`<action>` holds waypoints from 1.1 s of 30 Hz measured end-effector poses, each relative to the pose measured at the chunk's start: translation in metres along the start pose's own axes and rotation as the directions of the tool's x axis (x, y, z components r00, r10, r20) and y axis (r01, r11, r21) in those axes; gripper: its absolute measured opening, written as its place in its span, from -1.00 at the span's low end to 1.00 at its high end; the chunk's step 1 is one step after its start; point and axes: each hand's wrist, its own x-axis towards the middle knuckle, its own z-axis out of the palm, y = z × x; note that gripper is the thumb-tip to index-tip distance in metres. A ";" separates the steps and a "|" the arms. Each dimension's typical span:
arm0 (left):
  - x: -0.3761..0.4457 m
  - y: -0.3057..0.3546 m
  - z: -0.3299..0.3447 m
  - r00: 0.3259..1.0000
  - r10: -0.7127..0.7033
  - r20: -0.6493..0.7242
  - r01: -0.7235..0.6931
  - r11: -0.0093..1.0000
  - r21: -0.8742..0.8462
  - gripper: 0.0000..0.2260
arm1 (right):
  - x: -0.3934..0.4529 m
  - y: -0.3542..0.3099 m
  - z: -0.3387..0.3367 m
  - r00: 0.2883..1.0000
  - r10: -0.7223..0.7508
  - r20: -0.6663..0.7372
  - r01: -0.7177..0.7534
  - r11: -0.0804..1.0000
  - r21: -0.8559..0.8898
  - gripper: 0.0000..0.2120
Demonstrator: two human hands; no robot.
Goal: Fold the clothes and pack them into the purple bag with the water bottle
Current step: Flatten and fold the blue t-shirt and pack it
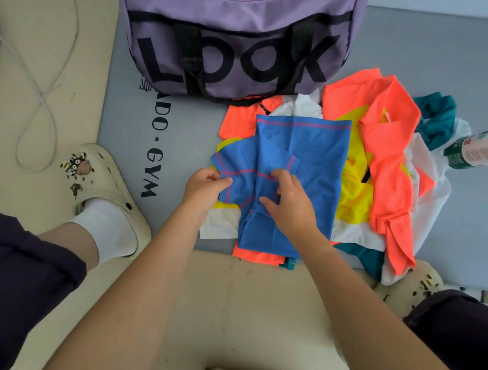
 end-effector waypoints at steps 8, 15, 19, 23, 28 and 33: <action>-0.016 -0.001 -0.018 0.969 -0.170 0.179 0.203 0.962 -0.183 -0.96 | 0.004 0.005 0.006 0.997 -0.041 0.069 0.051 0.987 -0.152 -0.40; -0.025 0.012 -0.006 0.992 0.095 0.087 -0.087 0.992 -0.094 -0.79 | 0.010 -0.003 -0.017 0.966 0.228 0.123 -0.255 0.754 0.605 -0.88; -0.040 0.031 0.018 0.867 0.181 0.465 -0.181 0.982 -0.045 -0.57 | 0.005 0.000 -0.025 0.902 0.265 0.342 -0.431 0.485 0.761 -0.60; -0.036 0.038 0.020 0.855 0.091 0.510 -0.128 0.991 0.037 -0.71 | 0.004 0.008 -0.017 0.864 0.383 0.327 -0.491 0.494 0.718 -0.61; -0.014 0.019 0.024 0.991 0.086 0.097 -0.100 0.984 0.149 -0.96 | 0.012 0.009 -0.011 0.874 0.437 0.210 -0.465 0.630 0.622 -0.63; -0.008 -0.010 0.039 0.990 0.087 0.112 -0.114 0.958 0.262 -0.73 | 0.010 0.012 -0.012 0.925 0.373 -0.066 -0.328 0.876 0.354 -0.69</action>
